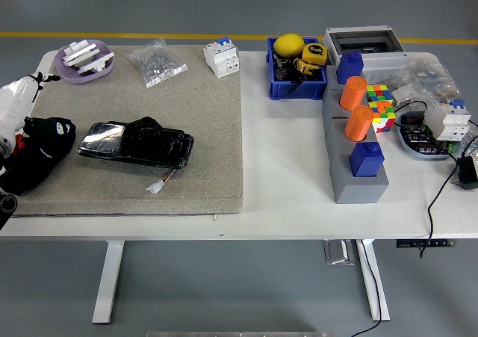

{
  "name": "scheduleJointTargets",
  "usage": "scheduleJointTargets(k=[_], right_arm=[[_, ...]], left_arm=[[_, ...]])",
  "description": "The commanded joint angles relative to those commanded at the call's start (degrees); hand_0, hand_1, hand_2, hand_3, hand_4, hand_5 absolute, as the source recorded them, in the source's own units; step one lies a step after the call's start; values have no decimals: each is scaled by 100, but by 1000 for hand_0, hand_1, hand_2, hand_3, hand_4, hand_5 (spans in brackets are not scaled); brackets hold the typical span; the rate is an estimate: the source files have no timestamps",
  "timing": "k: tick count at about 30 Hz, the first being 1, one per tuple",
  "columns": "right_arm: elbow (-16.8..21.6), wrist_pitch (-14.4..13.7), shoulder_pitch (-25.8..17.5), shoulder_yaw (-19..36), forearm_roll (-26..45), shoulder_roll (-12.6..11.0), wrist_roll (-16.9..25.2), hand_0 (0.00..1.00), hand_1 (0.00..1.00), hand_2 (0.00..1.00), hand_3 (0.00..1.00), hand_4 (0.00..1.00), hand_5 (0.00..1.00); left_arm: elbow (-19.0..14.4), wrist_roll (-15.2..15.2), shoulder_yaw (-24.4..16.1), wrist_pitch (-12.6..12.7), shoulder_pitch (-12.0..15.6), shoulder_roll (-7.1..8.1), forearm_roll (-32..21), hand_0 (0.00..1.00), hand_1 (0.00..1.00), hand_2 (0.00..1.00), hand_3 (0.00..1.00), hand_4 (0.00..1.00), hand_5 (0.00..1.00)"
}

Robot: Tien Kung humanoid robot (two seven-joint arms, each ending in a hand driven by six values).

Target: Pick the rag up,wipe the panel,place it on the desk

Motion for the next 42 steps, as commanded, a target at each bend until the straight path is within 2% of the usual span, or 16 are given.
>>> scheduleJointTargets(k=[2,6,9,10,16,20,23,27,34,42], right_arm=[[2,1,-10,-23,10,9,1,743,593,601,557,959,481],[10,11,-23,-138,81,19,4,743,592,603,558,959,478],[0,20,-22,-250,176,22,4,743,592,603,558,959,478],[1,29,-21,-302,204,21,1,743,592,601,557,959,478],[-10,78,-27,-509,359,23,-15,745,592,606,558,959,476],[-28,145,3,-924,651,23,-28,745,592,606,558,959,476],[-36,175,32,-1168,813,9,-38,746,593,608,558,960,474],[-36,196,69,-1345,903,-17,-53,746,593,608,558,960,474],[-33,205,24,-1286,867,-28,-71,746,593,612,559,961,474],[-39,184,4,-1177,856,10,-51,747,595,612,558,961,475]], left_arm=[[-45,-77,-130,63,55,-130,-232,593,745,792,789,911,205],[-173,-34,-343,96,149,-457,-405,589,736,782,761,896,193],[-253,-82,-490,163,216,-745,-588,589,736,782,761,896,193],[-277,-148,-498,228,234,-828,-686,583,733,776,735,887,195],[-327,-514,-438,422,318,-1093,-1157,600,736,774,725,881,193],[-293,-926,-578,580,347,-1354,-1754,600,736,774,725,881,193],[-280,-1136,-573,597,329,-1402,-2197,592,733,765,708,880,192],[-261,-1256,-565,562,317,-1373,-2520,592,733,765,708,880,192],[-223,-1239,-564,513,347,-1355,-2455,588,728,760,683,872,188],[-162,-1282,-636,482,429,-1437,-2363,589,727,760,678,871,191]])
